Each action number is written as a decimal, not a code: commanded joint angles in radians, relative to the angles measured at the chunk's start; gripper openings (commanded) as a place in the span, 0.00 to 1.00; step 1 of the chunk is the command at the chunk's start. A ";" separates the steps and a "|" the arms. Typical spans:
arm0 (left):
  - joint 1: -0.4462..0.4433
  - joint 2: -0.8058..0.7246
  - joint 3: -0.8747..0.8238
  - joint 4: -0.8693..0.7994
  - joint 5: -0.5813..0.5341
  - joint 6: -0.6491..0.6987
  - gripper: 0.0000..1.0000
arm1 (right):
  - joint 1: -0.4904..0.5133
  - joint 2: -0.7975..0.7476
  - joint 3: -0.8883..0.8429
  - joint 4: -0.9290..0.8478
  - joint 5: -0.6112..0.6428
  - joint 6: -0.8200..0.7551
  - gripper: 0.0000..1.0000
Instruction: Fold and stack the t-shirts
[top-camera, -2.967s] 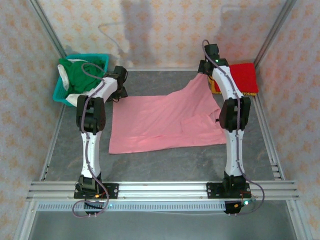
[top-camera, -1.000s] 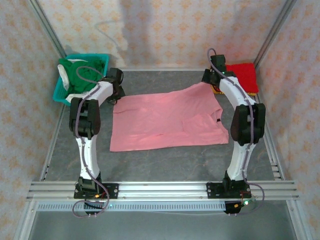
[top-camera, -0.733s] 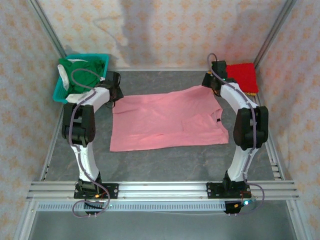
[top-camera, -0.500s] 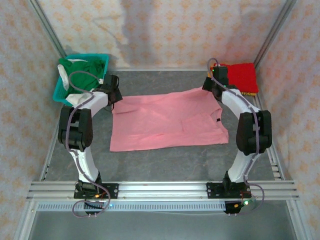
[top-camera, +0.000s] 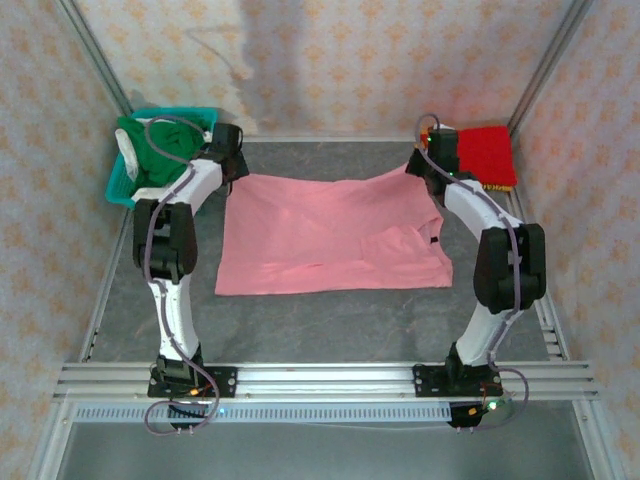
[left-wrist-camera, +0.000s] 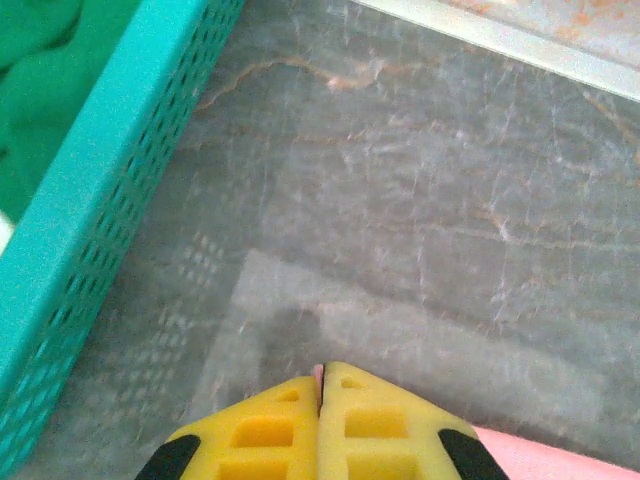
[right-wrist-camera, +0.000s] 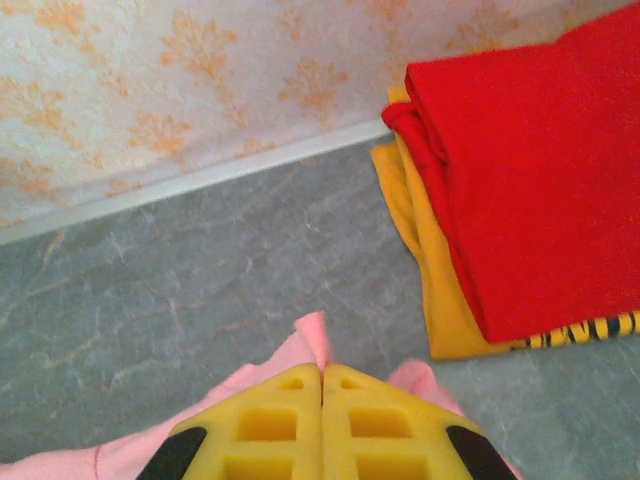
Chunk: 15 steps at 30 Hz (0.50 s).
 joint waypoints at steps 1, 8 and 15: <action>-0.001 0.078 0.094 -0.145 -0.016 0.005 0.00 | -0.008 0.033 0.057 0.037 0.009 -0.008 0.00; -0.003 0.047 0.022 -0.104 -0.048 -0.003 0.00 | -0.007 0.015 0.036 0.056 0.023 -0.018 0.00; -0.003 -0.043 -0.092 -0.031 -0.091 0.020 0.00 | -0.006 -0.050 -0.070 0.124 -0.005 -0.031 0.00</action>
